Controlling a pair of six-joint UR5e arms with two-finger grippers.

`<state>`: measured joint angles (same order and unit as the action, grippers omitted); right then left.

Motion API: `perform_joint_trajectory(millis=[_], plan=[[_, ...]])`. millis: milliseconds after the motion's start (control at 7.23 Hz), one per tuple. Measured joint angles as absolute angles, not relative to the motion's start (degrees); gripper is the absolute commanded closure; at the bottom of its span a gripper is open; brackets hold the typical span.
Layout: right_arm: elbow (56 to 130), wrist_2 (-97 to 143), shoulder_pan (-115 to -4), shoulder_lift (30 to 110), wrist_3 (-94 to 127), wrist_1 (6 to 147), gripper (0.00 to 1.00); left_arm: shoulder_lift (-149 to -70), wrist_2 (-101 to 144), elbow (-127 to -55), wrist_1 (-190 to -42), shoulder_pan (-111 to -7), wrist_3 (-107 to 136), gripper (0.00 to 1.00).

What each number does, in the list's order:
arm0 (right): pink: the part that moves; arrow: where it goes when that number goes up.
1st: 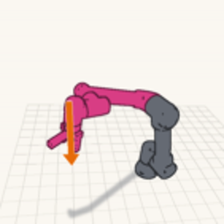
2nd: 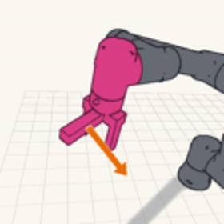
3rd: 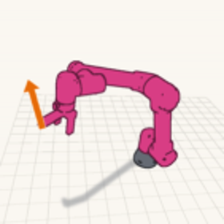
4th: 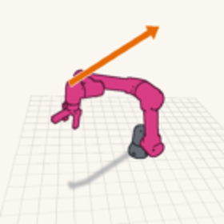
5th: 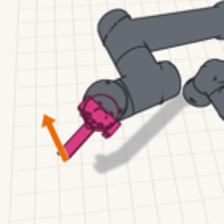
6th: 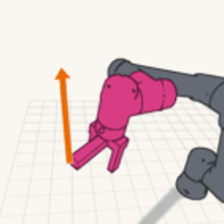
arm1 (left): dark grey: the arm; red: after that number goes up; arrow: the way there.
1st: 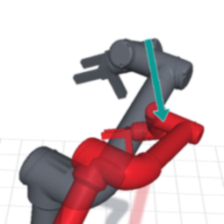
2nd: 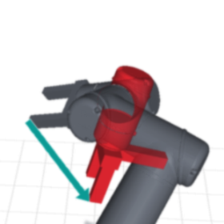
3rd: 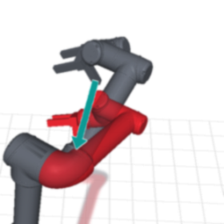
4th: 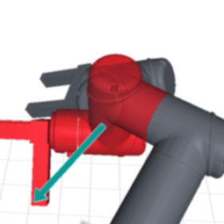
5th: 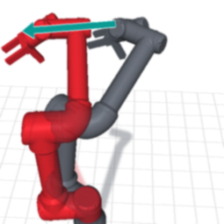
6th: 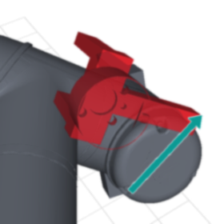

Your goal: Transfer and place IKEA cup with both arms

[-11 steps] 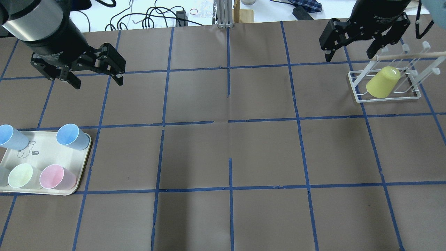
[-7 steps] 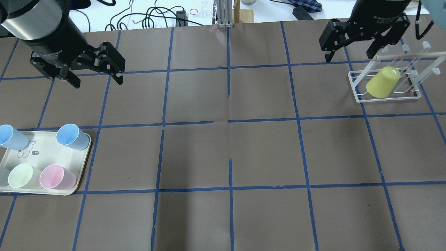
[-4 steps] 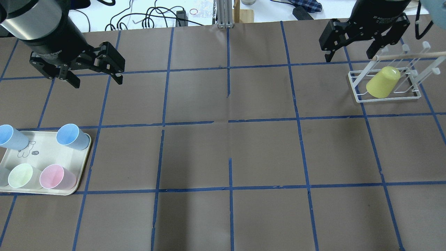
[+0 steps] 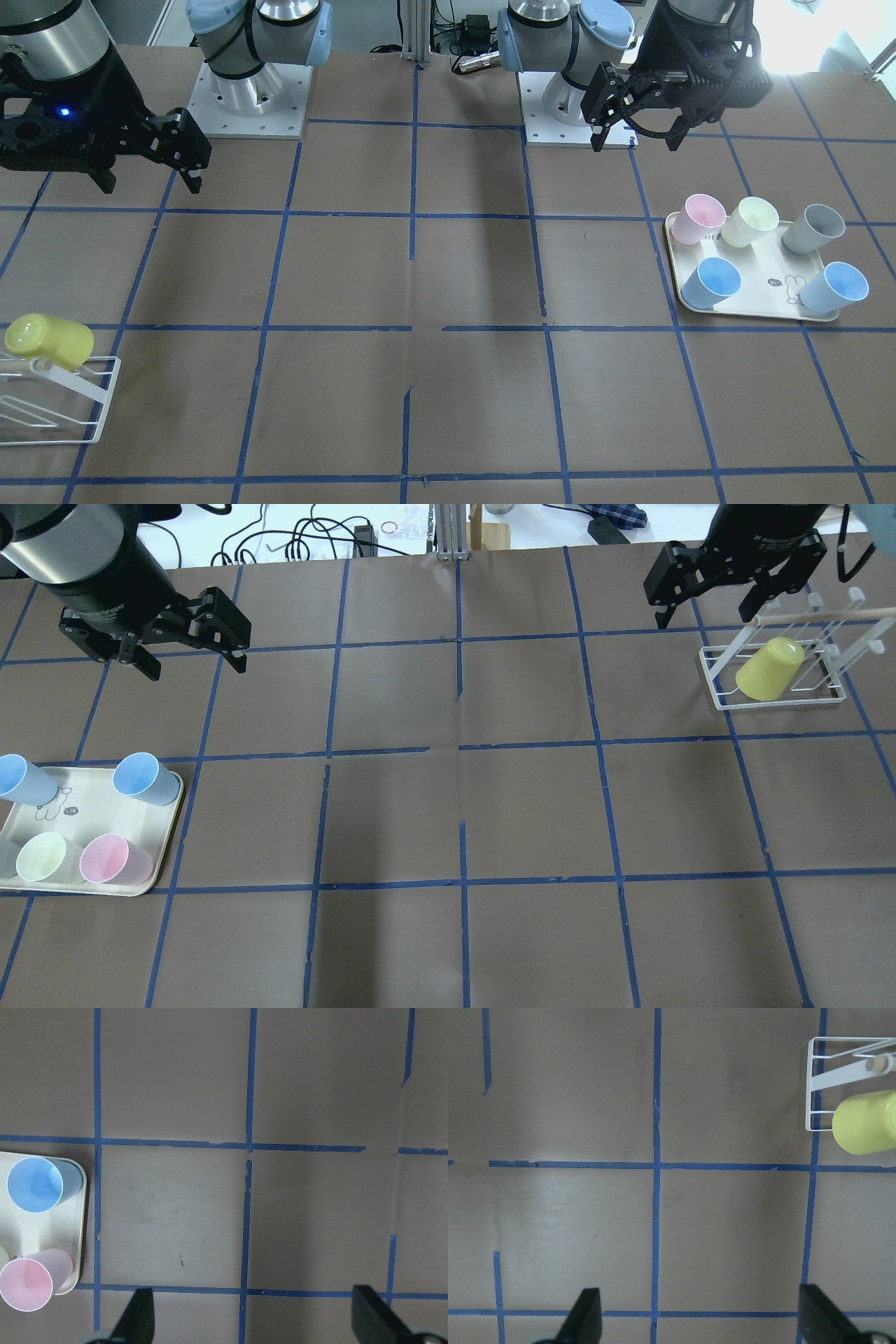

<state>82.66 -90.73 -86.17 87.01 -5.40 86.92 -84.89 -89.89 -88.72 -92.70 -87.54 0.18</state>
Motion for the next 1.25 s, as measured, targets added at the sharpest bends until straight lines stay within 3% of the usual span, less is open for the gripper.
perform_joint_trajectory(millis=[1245], plan=[[77.7,-93.46,-79.92,82.54,-9.63,85.63,0.0,-84.94,-89.83,-88.69,-92.53,-87.54,0.18,0.0]])
